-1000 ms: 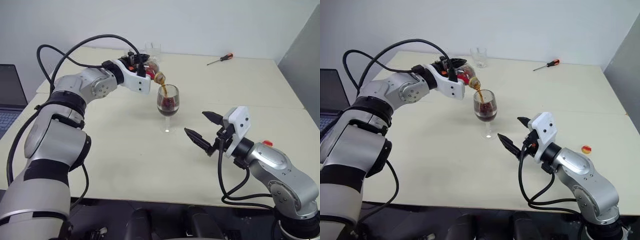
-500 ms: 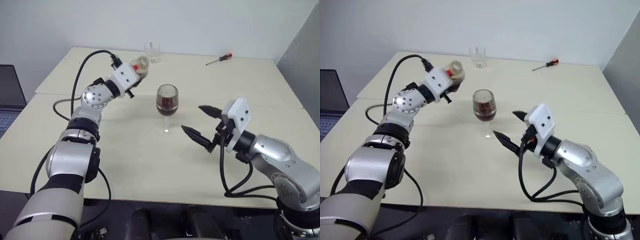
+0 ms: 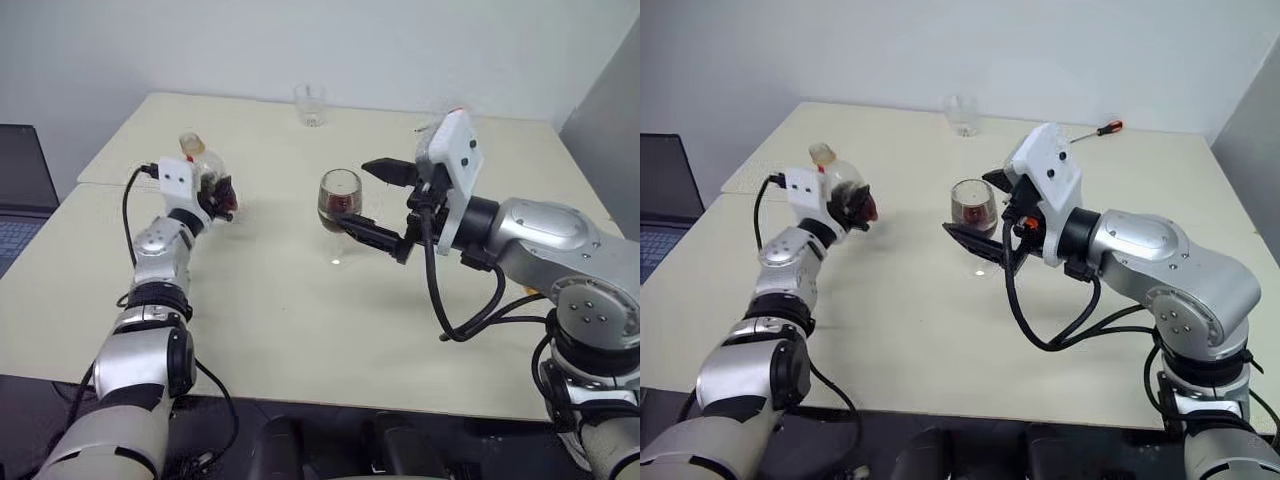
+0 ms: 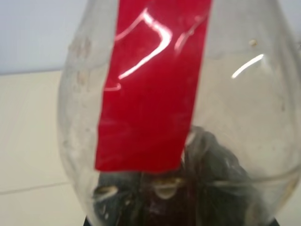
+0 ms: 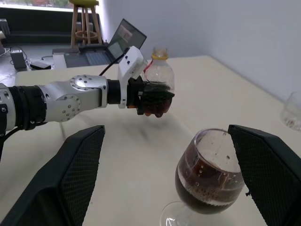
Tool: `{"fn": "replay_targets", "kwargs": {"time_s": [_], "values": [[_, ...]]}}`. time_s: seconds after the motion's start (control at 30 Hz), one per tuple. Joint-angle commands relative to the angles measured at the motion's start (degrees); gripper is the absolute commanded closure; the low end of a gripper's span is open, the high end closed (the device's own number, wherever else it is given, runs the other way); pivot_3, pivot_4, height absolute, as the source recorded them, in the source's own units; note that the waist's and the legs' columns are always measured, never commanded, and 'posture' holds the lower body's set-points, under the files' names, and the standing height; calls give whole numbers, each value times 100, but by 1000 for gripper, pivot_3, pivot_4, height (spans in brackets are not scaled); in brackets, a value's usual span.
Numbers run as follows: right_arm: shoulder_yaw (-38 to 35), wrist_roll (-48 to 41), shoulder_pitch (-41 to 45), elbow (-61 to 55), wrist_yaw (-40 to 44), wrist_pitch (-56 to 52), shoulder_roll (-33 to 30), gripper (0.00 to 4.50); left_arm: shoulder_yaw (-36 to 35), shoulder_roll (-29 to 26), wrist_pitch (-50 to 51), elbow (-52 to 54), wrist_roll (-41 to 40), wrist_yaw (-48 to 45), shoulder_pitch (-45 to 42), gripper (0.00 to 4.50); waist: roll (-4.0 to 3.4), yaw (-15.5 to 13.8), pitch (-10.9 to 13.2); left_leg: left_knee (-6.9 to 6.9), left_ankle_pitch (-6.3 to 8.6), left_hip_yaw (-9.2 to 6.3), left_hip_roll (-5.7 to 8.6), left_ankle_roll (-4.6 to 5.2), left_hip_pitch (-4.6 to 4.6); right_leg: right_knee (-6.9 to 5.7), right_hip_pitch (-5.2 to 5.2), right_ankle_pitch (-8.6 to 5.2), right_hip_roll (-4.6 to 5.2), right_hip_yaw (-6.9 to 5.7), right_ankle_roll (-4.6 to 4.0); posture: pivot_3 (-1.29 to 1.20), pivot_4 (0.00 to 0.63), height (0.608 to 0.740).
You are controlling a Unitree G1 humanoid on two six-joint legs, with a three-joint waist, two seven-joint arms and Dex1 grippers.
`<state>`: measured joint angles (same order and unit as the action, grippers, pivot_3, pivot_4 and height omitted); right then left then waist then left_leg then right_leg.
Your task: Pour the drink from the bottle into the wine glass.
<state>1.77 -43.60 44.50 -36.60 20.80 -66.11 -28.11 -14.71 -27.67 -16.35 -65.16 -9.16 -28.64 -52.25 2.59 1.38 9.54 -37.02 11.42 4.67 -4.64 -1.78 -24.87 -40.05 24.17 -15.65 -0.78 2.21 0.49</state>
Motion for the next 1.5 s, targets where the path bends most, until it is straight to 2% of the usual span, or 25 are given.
{"fn": "replay_targets", "kwargs": {"time_s": [0.03,0.1,0.13,0.4,0.43,0.83,1.07,1.3,1.4,1.5], "values": [[0,-20,248,-9,-67,-72,40,0,-179,18,-15,226,-170,184,-100,3439,0,6,-1,0,0,2,1,0,1,0,0,0,0,4,0,0,150,740],[34,-10,290,18,-71,-98,62,0,-206,50,5,184,-181,269,-68,3439,0,12,-1,1,0,2,1,0,1,0,0,0,0,3,0,0,150,740],[49,-3,301,27,-77,-102,70,0,-209,66,15,159,-179,292,-45,2732,1,12,-1,1,0,1,0,0,1,-1,0,0,0,2,0,0,150,740],[110,47,277,-35,-60,-92,-2,0,-241,174,188,125,-227,341,182,170,1,23,-1,2,0,0,-2,1,2,-1,1,0,-2,1,0,0,150,740],[114,50,274,-35,-57,-87,-7,0,-241,180,187,139,-227,343,199,24,1,23,-1,2,0,-1,-2,0,2,-1,1,0,-2,1,0,0,150,740],[202,155,234,-11,75,37,-64,0,-233,82,323,547,-240,344,597,24,1,33,-1,5,1,0,-3,1,4,0,1,0,-3,3,0,0,150,740],[228,217,124,-2,200,95,-101,0,-328,317,989,2710,-713,250,2080,24,0,64,-2,9,1,3,-10,0,8,0,1,0,-1,9,0,0,150,740],[343,367,68,167,534,299,-328,0,-156,281,1311,3658,-627,273,2857,24,0,43,-2,8,1,-1,-8,1,10,1,-3,0,-1,8,-1,0,150,740],[268,385,-4,234,722,378,-500,0,-176,81,1721,4132,-834,-60,3171,24,0,53,-2,9,1,2,-8,1,10,4,-2,0,-1,10,0,0,150,740],[61,491,-160,463,980,542,-848,0,-70,-568,2731,4893,-1320,-1103,3263,24,0,55,-2,13,1,0,-11,1,10,4,0,-2,-3,9,-2,0,150,740]]}}
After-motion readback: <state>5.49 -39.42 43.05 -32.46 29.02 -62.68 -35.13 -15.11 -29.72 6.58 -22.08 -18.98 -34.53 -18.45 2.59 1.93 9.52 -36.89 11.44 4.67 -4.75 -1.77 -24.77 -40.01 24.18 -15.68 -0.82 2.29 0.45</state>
